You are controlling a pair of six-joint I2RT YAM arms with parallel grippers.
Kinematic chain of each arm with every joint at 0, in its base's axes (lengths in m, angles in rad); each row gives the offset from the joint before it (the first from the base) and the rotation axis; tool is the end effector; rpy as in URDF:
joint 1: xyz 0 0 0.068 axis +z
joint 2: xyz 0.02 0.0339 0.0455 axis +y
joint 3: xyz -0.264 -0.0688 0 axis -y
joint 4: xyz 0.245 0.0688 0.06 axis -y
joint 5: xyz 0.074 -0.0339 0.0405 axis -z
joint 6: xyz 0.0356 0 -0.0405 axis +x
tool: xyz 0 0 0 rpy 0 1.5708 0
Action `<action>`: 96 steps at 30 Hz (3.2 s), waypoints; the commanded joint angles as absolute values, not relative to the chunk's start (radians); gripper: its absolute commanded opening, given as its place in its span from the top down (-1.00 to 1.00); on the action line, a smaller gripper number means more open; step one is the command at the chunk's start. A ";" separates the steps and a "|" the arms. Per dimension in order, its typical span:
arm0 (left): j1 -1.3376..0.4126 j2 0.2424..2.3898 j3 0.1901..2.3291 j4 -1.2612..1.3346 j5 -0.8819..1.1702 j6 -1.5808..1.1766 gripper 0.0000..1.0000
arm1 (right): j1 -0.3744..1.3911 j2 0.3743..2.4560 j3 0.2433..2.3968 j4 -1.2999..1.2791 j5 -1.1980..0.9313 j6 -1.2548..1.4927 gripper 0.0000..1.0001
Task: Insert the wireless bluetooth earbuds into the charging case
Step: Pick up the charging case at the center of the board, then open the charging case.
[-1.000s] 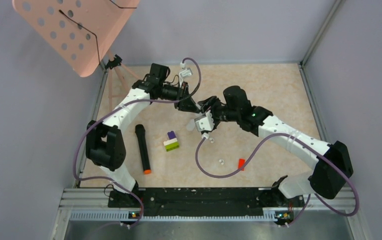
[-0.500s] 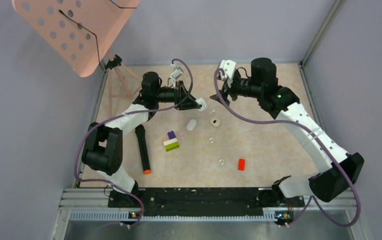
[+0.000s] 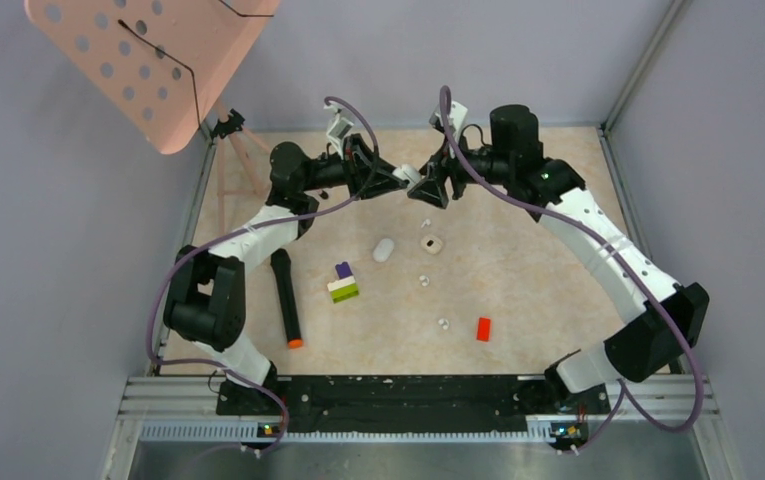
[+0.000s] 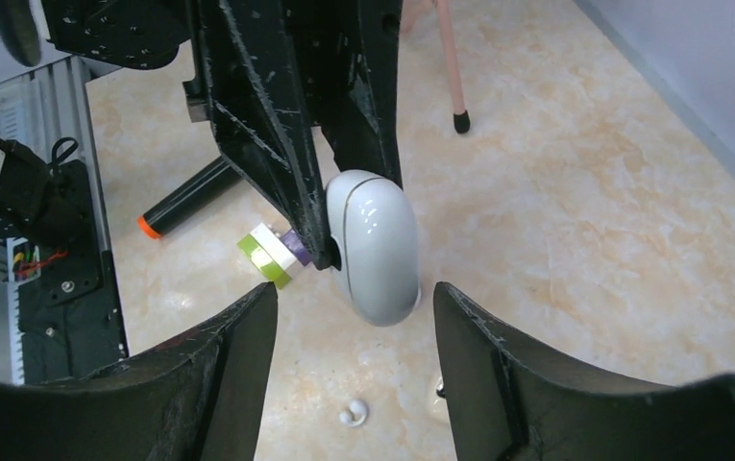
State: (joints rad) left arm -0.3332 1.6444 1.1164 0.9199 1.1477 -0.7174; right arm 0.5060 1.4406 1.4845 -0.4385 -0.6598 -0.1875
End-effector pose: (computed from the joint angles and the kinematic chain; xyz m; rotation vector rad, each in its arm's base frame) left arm 0.3326 -0.1495 0.3390 0.8738 1.3445 -1.5094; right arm 0.2712 0.1752 0.4067 -1.0671 1.6604 0.8540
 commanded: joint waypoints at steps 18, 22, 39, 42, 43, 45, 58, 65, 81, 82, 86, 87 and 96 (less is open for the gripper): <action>-0.347 1.620 1.179 0.771 1.230 -0.529 0.19 | 0.470 1.534 1.679 -0.612 -0.805 -0.463 1.00; -0.347 1.597 1.193 0.630 1.239 -0.396 0.14 | 0.470 1.568 1.753 -0.738 -0.763 -0.596 1.00; -0.363 1.522 1.202 0.375 1.145 -0.096 -0.20 | 0.502 1.697 1.998 -1.117 -0.635 -0.911 1.00; -0.380 1.524 1.192 0.388 1.102 -0.083 -0.20 | 0.510 1.708 2.022 -1.123 -0.641 -0.892 1.00; -0.384 1.527 1.192 0.389 1.098 -0.078 -0.20 | 0.511 1.712 2.028 -1.123 -0.643 -0.884 1.00; -0.391 1.534 1.192 0.392 1.093 -0.077 -0.19 | 0.514 1.715 2.039 -1.124 -0.642 -0.879 1.00; -0.414 1.568 1.177 0.505 1.149 -0.158 0.13 | 0.529 1.728 2.049 -1.124 -0.627 -0.863 1.00; -0.415 1.586 1.182 0.508 1.157 -0.157 0.15 | 0.530 1.733 2.062 -1.124 -0.628 -0.846 1.00; -0.420 1.629 1.184 0.560 1.191 -0.183 0.82 | 0.529 1.751 2.095 -1.122 -0.630 -0.808 1.00; -0.420 1.633 1.179 0.575 1.193 -0.193 0.97 | 0.529 1.753 2.095 -1.114 -0.629 -0.795 1.00; -0.415 1.651 1.125 0.790 1.192 -0.353 1.00 | 0.529 1.756 2.090 -1.083 -0.616 -0.711 0.71; -0.411 1.656 1.113 0.832 1.190 -0.384 1.00 | 0.527 1.757 2.093 -1.080 -0.614 -0.693 0.65; -0.407 1.659 1.078 0.944 1.204 -0.436 1.00 | 0.406 1.834 2.183 -1.082 -0.700 -0.521 0.62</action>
State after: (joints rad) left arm -0.3939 1.6588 1.0897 0.8257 1.1439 -0.3950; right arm 0.4831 1.7958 2.0804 -1.1828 -0.6498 -0.6479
